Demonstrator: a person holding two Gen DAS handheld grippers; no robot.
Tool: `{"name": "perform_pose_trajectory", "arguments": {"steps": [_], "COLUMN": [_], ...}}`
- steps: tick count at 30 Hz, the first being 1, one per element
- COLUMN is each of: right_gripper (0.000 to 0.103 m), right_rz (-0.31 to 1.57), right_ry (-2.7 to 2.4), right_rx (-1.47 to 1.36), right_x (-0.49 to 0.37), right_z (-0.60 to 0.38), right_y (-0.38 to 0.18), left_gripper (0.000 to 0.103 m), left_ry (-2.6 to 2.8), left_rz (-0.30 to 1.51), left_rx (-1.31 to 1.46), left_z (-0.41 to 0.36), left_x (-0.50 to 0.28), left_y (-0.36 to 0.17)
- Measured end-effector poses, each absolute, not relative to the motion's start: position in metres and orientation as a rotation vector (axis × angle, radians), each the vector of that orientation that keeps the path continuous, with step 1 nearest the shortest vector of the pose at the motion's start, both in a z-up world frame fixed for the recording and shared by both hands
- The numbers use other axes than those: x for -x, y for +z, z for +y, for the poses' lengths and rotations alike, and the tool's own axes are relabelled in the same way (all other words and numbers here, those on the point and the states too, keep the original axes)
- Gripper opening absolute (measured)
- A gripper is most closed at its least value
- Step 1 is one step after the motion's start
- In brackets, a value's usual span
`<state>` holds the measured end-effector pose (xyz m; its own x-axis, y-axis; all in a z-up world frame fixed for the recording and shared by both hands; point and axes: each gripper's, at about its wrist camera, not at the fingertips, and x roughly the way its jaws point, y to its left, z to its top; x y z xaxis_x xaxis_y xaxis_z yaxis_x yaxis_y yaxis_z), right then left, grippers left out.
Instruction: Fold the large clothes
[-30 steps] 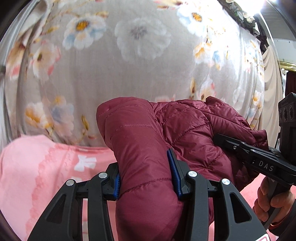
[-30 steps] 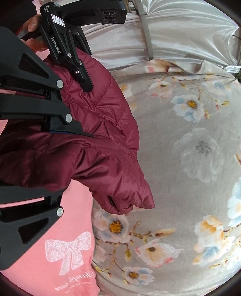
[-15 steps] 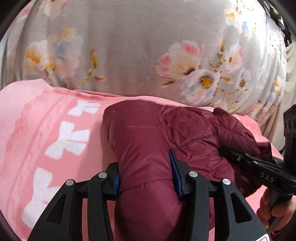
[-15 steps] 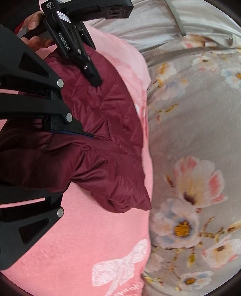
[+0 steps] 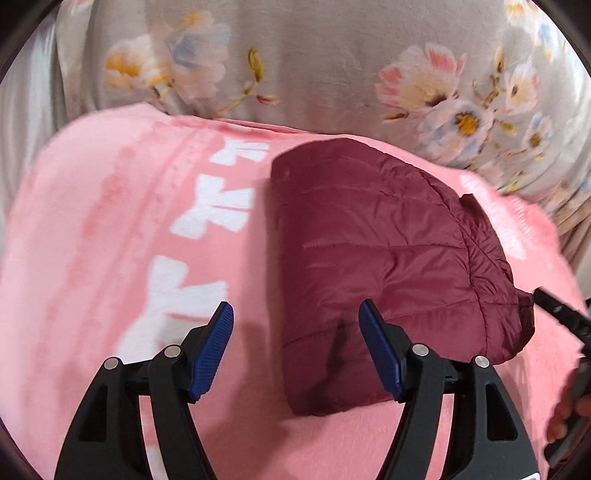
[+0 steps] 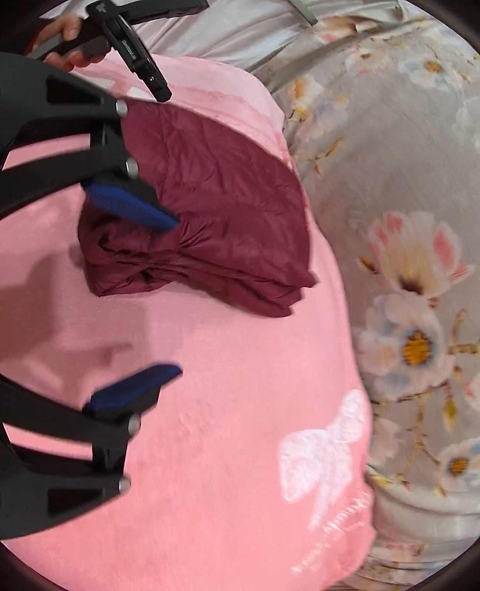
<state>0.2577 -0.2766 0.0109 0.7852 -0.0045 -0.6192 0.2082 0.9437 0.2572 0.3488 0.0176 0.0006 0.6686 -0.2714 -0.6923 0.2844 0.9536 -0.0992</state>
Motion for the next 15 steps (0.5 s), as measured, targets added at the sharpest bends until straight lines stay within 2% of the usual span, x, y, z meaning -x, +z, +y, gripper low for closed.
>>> {"name": "perform_pose_trajectory", "arguments": {"steps": [1, 2, 3, 7, 11, 15], "right_gripper": [0.033, 0.027, 0.025, 0.020, 0.020, 0.020], "right_rz": [0.657, 0.660, 0.661, 0.690, 0.734, 0.782], "right_ry": [-0.122, -0.117, -0.106, -0.123, -0.155, -0.143], "right_rx": [-0.293, -0.270, -0.255, -0.158, -0.151, -0.203], "right_x": [-0.259, -0.264, -0.268, -0.292, -0.310, -0.318], "right_z": [-0.268, -0.259, -0.251, -0.221, -0.220, -0.231], "right_y": [0.020, 0.027, 0.031, 0.021, -0.003, -0.029], "left_gripper": [0.068, 0.068, 0.068, 0.068, 0.068, 0.070], "left_ry": [-0.296, -0.272, -0.256, -0.169, -0.144, -0.113], "left_rz": [0.776, 0.762, 0.755, 0.758, 0.839, 0.836], "left_rx": [-0.023, -0.033, -0.045, -0.122, -0.130, -0.127], "left_z": [0.015, 0.006, 0.000, -0.033, -0.049, -0.053], "left_x": [-0.347, -0.345, -0.343, -0.348, -0.361, -0.362], "left_y": [0.007, 0.017, 0.022, 0.016, -0.011, -0.027]}}
